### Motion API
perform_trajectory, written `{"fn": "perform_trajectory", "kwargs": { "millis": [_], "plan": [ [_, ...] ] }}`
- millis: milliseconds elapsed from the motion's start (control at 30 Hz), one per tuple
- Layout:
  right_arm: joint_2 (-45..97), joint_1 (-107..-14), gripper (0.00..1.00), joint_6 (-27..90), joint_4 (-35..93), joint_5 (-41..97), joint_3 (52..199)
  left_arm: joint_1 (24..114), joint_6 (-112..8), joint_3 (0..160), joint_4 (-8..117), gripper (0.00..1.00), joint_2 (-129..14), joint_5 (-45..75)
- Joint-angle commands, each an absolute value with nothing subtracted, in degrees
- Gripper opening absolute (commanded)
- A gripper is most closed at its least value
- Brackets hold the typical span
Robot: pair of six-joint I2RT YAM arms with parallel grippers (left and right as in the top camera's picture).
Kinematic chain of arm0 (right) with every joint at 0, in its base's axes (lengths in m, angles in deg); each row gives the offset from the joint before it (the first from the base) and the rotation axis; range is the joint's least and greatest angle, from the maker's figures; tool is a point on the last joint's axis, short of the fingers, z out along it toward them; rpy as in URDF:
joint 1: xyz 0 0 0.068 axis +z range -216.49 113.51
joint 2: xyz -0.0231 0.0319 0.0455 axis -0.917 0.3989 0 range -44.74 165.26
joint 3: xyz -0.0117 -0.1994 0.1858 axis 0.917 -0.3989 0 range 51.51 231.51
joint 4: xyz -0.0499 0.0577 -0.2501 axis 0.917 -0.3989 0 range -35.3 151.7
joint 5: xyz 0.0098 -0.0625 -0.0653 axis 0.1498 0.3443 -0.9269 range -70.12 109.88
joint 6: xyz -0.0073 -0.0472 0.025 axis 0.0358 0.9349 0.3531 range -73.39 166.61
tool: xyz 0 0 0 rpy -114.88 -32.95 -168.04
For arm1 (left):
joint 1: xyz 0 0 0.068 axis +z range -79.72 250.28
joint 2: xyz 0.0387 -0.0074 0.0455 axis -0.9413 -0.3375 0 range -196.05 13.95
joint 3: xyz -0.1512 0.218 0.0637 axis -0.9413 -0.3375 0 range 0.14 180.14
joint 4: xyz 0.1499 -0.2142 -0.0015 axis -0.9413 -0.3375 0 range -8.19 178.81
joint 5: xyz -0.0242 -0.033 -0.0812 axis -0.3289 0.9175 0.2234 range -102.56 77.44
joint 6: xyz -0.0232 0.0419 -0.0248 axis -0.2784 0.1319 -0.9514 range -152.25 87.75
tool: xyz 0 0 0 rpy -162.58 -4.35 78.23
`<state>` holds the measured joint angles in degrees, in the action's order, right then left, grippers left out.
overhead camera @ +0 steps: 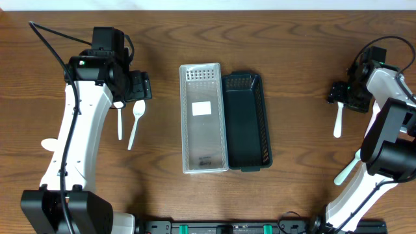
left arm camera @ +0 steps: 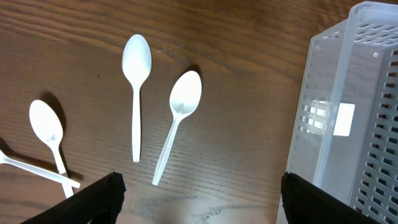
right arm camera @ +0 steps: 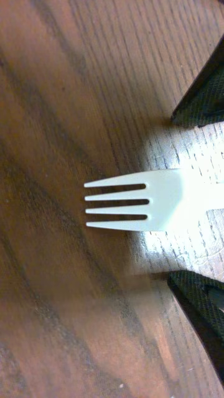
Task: Pack container
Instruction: 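Move the right gripper over a white fork and grasp it, then carry the fork into the green basket and release it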
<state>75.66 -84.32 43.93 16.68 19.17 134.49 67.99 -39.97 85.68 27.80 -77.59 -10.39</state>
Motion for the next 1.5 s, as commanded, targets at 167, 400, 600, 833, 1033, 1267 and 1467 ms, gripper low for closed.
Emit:
{"fn": "perform_trajectory", "kwargs": {
  "millis": [167,400,600,833,1033,1267,1467],
  "plan": [
    [78.26,-84.53,0.56,44.13,15.9,18.84,134.31,68.17,-40.5,86.25,27.21,0.83,-77.66,-10.19],
    [78.26,-84.53,0.47,44.13,18.72,18.82,134.36,68.17,-40.5,86.25,25.79,0.83,-77.66,-10.21],
    [78.26,-84.53,0.36,44.13,20.81,18.82,134.36,68.17,-40.5,86.25,24.87,0.83,-77.66,-10.21],
    [78.26,-84.53,0.34,44.15,19.72,18.82,134.33,68.17,-40.5,86.25,24.59,0.83,-77.66,-10.21],
    [78.26,-84.53,0.23,44.13,19.22,18.84,134.33,68.17,-40.5,86.25,24.59,0.83,-77.66,-10.21],
    [77.64,-84.47,0.07,44.13,19.24,18.82,134.42,68.17,-40.5,86.25,24.59,0.83,-77.66,-10.21],
    [71.83,-83.33,0.08,44.17,16.66,18.82,137.07,68.17,-40.5,86.25,24.59,0.83,-77.66,-10.21]
  ]
}}
